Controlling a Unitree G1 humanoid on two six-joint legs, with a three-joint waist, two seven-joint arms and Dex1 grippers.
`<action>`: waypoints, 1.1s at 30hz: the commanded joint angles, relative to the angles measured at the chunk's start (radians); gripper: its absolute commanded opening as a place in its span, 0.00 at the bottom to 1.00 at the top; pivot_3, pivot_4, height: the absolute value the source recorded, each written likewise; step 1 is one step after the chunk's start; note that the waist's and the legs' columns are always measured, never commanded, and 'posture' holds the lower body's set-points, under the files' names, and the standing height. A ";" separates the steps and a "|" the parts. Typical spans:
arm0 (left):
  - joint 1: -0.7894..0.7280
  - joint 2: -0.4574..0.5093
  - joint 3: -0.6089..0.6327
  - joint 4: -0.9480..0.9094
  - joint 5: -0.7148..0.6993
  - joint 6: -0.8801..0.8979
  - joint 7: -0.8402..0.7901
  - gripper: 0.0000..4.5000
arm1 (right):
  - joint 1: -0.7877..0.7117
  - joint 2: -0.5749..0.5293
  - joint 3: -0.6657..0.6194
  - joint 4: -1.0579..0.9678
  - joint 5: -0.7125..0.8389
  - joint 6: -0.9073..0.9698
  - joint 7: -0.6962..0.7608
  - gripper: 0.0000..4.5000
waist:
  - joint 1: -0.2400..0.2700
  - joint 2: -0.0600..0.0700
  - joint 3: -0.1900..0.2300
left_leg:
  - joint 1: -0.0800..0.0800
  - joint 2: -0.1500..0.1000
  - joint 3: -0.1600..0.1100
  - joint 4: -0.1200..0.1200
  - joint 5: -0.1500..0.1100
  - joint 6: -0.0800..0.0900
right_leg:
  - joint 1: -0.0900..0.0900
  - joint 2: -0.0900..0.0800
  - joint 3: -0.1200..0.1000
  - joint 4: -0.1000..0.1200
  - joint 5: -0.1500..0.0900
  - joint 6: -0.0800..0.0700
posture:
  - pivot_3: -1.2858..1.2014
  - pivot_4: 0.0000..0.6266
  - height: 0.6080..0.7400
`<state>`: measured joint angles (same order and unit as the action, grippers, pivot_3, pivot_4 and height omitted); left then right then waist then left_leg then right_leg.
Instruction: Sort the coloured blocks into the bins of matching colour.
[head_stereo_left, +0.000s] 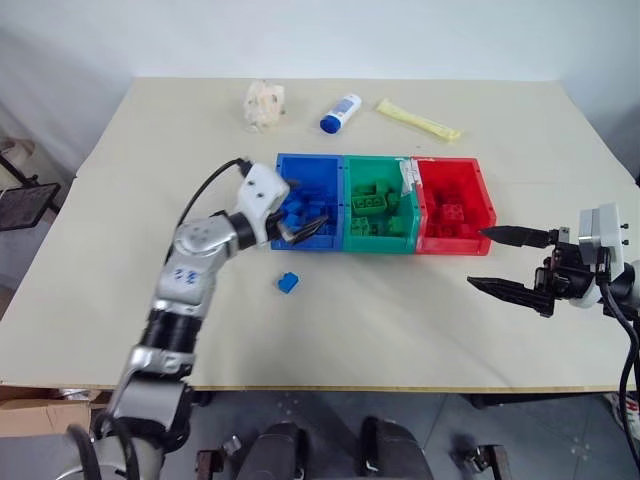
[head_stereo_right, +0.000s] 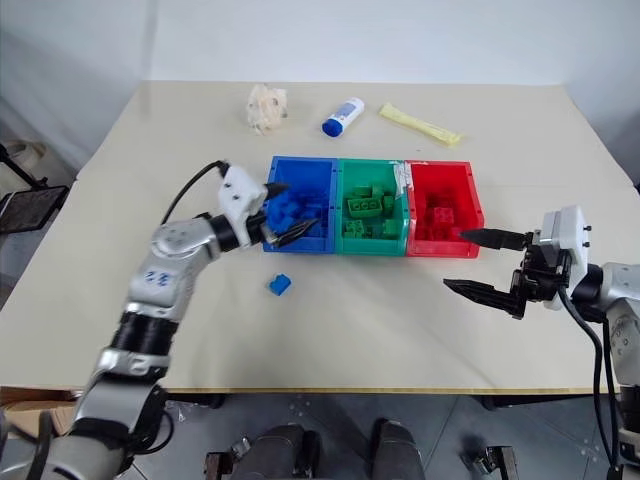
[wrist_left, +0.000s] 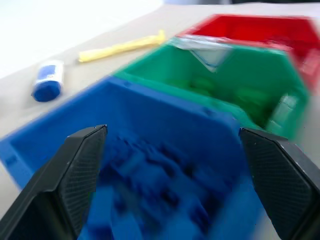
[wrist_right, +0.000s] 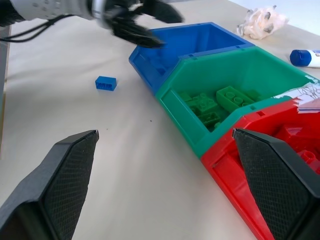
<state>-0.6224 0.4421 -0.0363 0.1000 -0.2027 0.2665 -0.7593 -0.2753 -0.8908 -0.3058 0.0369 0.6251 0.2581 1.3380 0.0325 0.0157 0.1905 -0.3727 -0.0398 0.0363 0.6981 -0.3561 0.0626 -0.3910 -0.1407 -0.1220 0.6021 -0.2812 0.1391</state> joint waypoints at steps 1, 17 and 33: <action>0.088 0.090 0.051 -0.143 -0.102 0.032 -0.132 1.00 | -0.029 -0.012 0.001 0.024 -0.002 -0.015 0.032 1.00 | -0.006 0.000 0.000 | 0.000 0.000 0.000 0.000 0.000 0.000 | 0.000 0.000 0.000 0.000 0.000 0.000 | 0.52 0.24 1.00; 0.580 0.406 0.323 -0.125 -0.230 -0.147 -0.462 1.00 | -0.111 -0.042 0.075 0.206 -0.050 -0.114 0.273 1.00 | -0.012 0.001 0.000 | 0.001 0.000 -0.001 -0.001 -0.001 -0.001 | 0.000 -0.007 0.008 -0.001 -0.001 -0.001 | 0.52 0.24 1.00; 0.462 0.201 0.085 -0.212 -0.112 -0.068 -0.211 1.00 | -0.100 0.005 0.063 0.099 0.024 -0.150 0.221 1.00 | -0.008 0.000 0.000 | 0.001 -0.001 -0.001 -0.001 -0.001 -0.001 | 0.000 -0.005 0.007 0.000 0.000 -0.001 | 0.52 0.24 1.00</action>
<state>-0.1528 0.6389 0.0559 -0.1022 -0.3358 0.2077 -0.9869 -0.3787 -0.8874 -0.2067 0.1666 0.6220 0.1123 1.5355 0.0249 0.0160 0.1905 -0.3718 -0.0404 0.0361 0.6974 -0.3570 0.0611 -0.3909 -0.1452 -0.1151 0.6026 -0.2817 0.1381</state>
